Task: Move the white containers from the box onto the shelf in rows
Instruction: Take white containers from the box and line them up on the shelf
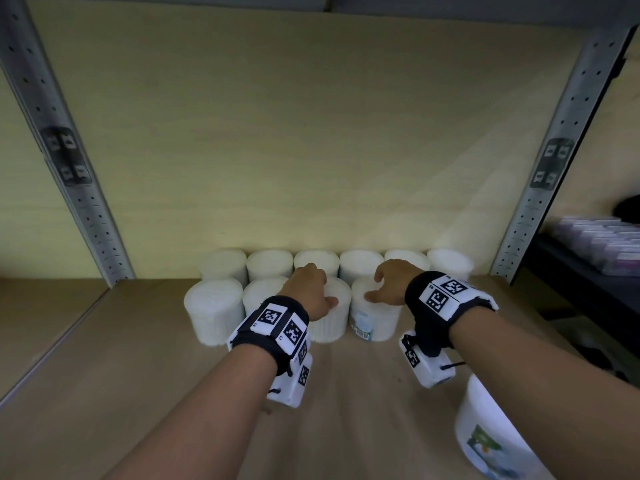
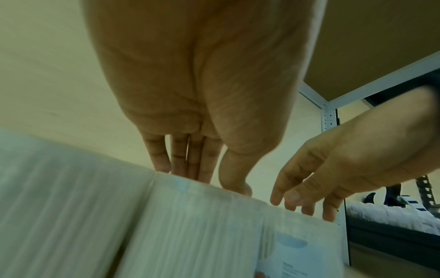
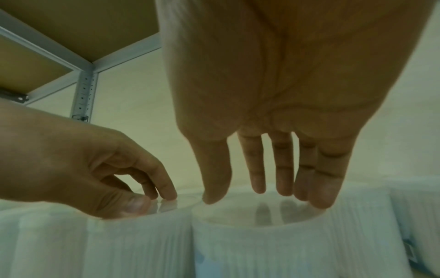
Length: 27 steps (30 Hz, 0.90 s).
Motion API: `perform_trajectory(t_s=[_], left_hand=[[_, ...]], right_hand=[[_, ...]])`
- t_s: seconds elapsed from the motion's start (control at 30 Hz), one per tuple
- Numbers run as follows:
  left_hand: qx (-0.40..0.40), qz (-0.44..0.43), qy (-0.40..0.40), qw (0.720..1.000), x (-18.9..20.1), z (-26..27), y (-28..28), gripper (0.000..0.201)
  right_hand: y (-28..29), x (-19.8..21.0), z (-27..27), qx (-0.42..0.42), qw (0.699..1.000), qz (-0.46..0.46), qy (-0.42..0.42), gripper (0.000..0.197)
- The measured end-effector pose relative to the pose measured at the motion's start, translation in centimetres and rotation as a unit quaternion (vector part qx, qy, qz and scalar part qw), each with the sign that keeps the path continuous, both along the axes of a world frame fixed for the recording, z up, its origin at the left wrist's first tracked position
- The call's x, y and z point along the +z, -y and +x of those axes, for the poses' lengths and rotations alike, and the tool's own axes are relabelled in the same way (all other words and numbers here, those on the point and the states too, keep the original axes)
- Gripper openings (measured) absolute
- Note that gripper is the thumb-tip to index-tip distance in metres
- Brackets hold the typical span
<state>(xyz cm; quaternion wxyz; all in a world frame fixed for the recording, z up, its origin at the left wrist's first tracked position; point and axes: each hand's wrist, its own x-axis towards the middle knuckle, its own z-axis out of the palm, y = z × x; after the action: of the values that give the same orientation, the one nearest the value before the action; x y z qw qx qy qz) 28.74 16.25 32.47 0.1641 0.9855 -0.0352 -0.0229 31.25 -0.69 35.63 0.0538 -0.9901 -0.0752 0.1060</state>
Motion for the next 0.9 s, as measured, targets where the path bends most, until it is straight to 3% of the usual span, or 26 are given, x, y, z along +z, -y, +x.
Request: perform_trajectory(t_s=[0.3, 0.5, 0.67, 0.8, 0.9], left_hand=[[-0.002, -0.002, 0.002, 1.000, -0.1, 0.1, 0.0, 0.054], [0.000, -0.003, 0.002, 1.000, -0.2, 0.1, 0.0, 0.054], [0.001, -0.006, 0.002, 1.000, -0.2, 0.1, 0.0, 0.054], [0.002, -0.007, 0.000, 1.000, -0.1, 0.0, 0.0, 0.054], [0.001, -0.006, 0.001, 1.000, -0.1, 0.0, 0.1, 0.054]], right_hand=[[0.0, 0.1, -0.2, 0.021, 1.000, -0.013, -0.020, 0.057], [0.4, 0.6, -0.4, 0.039, 0.997, 0.030, -0.058, 0.055], [-0.1, 0.5, -0.2, 0.023, 1.000, 0.013, 0.009, 0.043], [-0.2, -0.5, 0.0, 0.001, 1.000, -0.014, 0.006, 0.062], [-0.2, -0.5, 0.0, 0.005, 1.000, -0.011, 0.003, 0.060]])
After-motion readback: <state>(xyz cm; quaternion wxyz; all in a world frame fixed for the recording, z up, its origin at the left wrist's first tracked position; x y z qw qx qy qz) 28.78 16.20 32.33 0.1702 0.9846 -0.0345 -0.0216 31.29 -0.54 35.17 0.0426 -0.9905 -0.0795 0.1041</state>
